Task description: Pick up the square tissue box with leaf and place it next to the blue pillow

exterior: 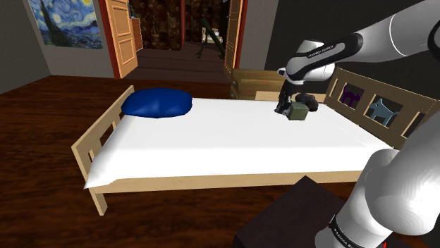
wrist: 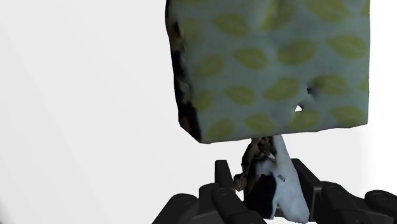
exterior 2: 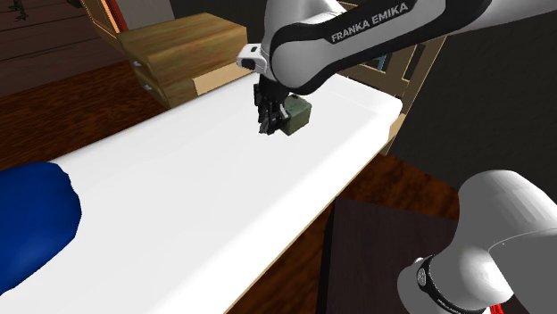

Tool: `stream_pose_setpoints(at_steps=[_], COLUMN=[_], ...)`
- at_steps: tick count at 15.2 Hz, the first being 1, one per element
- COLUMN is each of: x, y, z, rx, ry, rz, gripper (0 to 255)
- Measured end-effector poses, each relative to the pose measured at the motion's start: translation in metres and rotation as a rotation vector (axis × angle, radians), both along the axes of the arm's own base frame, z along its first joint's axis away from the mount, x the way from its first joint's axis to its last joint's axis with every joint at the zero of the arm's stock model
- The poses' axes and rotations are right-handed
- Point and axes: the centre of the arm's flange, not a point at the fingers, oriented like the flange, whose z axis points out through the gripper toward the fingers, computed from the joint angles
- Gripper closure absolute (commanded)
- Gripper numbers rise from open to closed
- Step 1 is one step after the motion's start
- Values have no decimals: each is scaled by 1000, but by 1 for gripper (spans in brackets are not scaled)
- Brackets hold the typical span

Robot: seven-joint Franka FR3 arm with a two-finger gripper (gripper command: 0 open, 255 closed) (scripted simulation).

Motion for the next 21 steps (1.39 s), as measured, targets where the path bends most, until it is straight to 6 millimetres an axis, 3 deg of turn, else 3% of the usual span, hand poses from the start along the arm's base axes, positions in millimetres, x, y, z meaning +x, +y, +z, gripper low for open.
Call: stream_pose_setpoints(at_steps=[13,15,21], x=[0,8,52], y=[-1,12,74], z=[67,71,73], rx=[0,0,-1], ry=[0,0,1], rz=[0,0,1], gripper=[255,255,255])
